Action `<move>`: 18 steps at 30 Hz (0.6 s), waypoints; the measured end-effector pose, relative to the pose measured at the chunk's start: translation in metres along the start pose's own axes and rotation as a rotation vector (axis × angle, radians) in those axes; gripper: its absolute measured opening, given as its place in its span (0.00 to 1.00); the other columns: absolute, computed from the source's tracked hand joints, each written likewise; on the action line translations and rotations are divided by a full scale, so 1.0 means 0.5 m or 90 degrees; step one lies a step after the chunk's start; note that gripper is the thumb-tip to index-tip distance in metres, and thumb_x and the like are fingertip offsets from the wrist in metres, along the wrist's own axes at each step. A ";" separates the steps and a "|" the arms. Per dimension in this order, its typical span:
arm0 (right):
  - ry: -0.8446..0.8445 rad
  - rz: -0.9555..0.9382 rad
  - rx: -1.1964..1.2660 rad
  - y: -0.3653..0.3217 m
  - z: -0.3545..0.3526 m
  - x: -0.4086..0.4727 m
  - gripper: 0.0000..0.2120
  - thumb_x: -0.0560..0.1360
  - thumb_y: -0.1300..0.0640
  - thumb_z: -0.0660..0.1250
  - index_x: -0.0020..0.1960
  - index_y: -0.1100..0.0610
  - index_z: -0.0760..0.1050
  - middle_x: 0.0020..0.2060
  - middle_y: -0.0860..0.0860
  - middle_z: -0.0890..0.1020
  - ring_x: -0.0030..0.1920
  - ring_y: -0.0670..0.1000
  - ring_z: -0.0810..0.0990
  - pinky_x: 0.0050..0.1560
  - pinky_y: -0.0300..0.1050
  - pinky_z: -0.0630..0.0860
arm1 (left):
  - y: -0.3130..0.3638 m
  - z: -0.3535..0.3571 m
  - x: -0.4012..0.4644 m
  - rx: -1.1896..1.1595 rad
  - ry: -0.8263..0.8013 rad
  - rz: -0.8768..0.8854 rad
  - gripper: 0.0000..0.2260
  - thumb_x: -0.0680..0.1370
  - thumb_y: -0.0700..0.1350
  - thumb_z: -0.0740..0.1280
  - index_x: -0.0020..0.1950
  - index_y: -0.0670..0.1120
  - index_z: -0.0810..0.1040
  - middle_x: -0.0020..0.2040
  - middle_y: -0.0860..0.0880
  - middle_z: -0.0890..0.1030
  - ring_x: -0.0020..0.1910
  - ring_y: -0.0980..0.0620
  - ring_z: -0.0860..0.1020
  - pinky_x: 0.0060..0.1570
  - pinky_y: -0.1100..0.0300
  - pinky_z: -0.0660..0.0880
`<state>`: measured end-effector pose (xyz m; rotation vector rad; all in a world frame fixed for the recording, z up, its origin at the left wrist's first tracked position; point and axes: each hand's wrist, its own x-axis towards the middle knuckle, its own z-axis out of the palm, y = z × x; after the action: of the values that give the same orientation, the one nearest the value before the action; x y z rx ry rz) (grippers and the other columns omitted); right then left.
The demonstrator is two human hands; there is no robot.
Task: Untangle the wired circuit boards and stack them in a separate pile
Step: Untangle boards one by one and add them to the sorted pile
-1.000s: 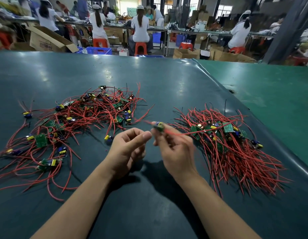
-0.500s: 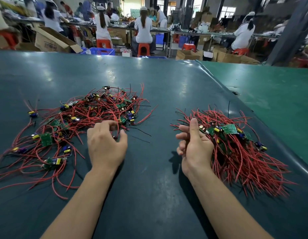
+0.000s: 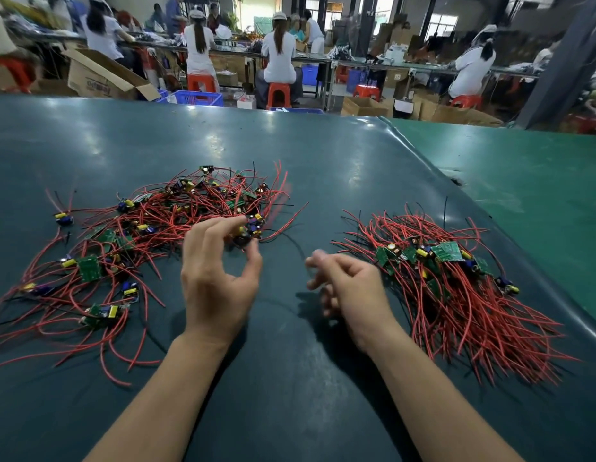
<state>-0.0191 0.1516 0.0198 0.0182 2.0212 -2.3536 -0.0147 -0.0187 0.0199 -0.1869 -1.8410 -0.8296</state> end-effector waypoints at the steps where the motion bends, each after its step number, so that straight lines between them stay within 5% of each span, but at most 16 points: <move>1: -0.086 0.018 -0.014 0.001 0.006 -0.006 0.07 0.77 0.56 0.69 0.49 0.59 0.82 0.35 0.53 0.82 0.22 0.45 0.71 0.20 0.35 0.67 | 0.011 0.003 -0.003 -0.033 -0.003 0.026 0.12 0.72 0.35 0.74 0.55 0.36 0.79 0.50 0.43 0.78 0.49 0.46 0.77 0.56 0.58 0.74; 4: -0.222 0.002 0.003 0.004 0.011 -0.013 0.16 0.73 0.54 0.71 0.60 0.53 0.79 0.44 0.48 0.83 0.29 0.48 0.78 0.22 0.38 0.72 | 0.029 0.014 -0.018 -0.095 -0.054 0.061 0.14 0.71 0.36 0.76 0.55 0.36 0.79 0.48 0.43 0.78 0.46 0.49 0.77 0.55 0.62 0.73; 10: -0.107 -0.090 0.121 -0.006 0.008 -0.006 0.11 0.71 0.51 0.70 0.49 0.57 0.83 0.41 0.54 0.85 0.27 0.49 0.77 0.22 0.36 0.69 | 0.029 0.026 -0.029 -0.216 -0.140 0.054 0.17 0.70 0.38 0.78 0.55 0.39 0.77 0.48 0.45 0.78 0.45 0.48 0.78 0.48 0.57 0.77; 13: -0.045 -0.110 0.078 -0.014 0.002 -0.005 0.08 0.75 0.55 0.69 0.44 0.58 0.84 0.40 0.55 0.85 0.27 0.49 0.77 0.22 0.37 0.68 | 0.042 0.030 -0.033 -0.322 -0.141 -0.180 0.10 0.75 0.45 0.74 0.51 0.43 0.78 0.43 0.48 0.80 0.40 0.50 0.80 0.43 0.60 0.77; 15: -0.049 -0.113 0.026 -0.017 -0.001 -0.008 0.08 0.78 0.58 0.67 0.44 0.57 0.84 0.39 0.53 0.85 0.28 0.49 0.77 0.23 0.37 0.69 | 0.045 0.032 -0.027 -0.399 -0.235 -0.366 0.09 0.75 0.49 0.73 0.48 0.45 0.80 0.37 0.51 0.82 0.32 0.55 0.78 0.34 0.64 0.75; 18: -0.099 -0.091 0.008 -0.021 -0.001 -0.015 0.08 0.79 0.61 0.66 0.44 0.55 0.84 0.38 0.53 0.84 0.30 0.49 0.79 0.24 0.38 0.70 | 0.037 0.032 -0.027 -0.466 -0.338 -0.437 0.12 0.71 0.50 0.71 0.46 0.42 0.84 0.34 0.47 0.81 0.27 0.54 0.73 0.28 0.63 0.71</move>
<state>-0.0122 0.1538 0.0306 -0.3084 1.9970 -2.3643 -0.0121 0.0086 0.0135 -0.2519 -2.0181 -2.0918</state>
